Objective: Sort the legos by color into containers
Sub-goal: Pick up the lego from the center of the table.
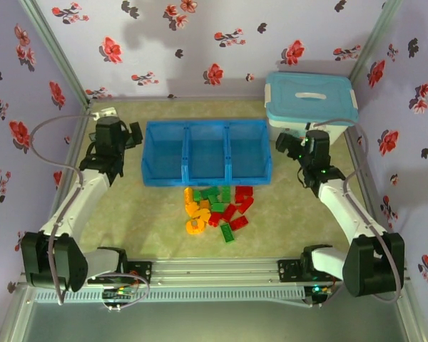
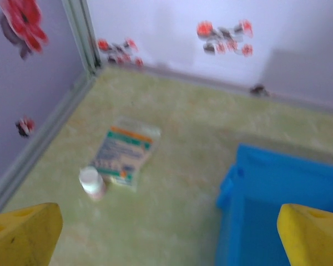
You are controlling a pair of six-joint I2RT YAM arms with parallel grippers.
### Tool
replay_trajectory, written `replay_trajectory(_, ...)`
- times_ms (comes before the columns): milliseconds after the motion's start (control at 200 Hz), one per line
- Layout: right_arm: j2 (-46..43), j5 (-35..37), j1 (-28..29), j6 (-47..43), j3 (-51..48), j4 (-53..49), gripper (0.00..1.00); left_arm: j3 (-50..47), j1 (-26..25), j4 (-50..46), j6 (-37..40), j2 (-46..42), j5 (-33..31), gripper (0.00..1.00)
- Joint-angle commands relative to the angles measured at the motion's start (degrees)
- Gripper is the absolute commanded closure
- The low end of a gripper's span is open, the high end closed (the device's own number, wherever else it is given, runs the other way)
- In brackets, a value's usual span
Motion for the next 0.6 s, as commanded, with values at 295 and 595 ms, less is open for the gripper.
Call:
replay_trajectory(295,-3.1,-9.3,3.8,5.1,5.5,-17.6,0.01,-7.4,-24.3,-24.9,-20.9,-11.5,9.6,0.12)
replay_trajectory(595,-6.4,-11.9,6.1,5.2,1.6,-15.9,0.06,-14.5,-33.9,-18.5,-29.4,-6.6,13.9,0.17)
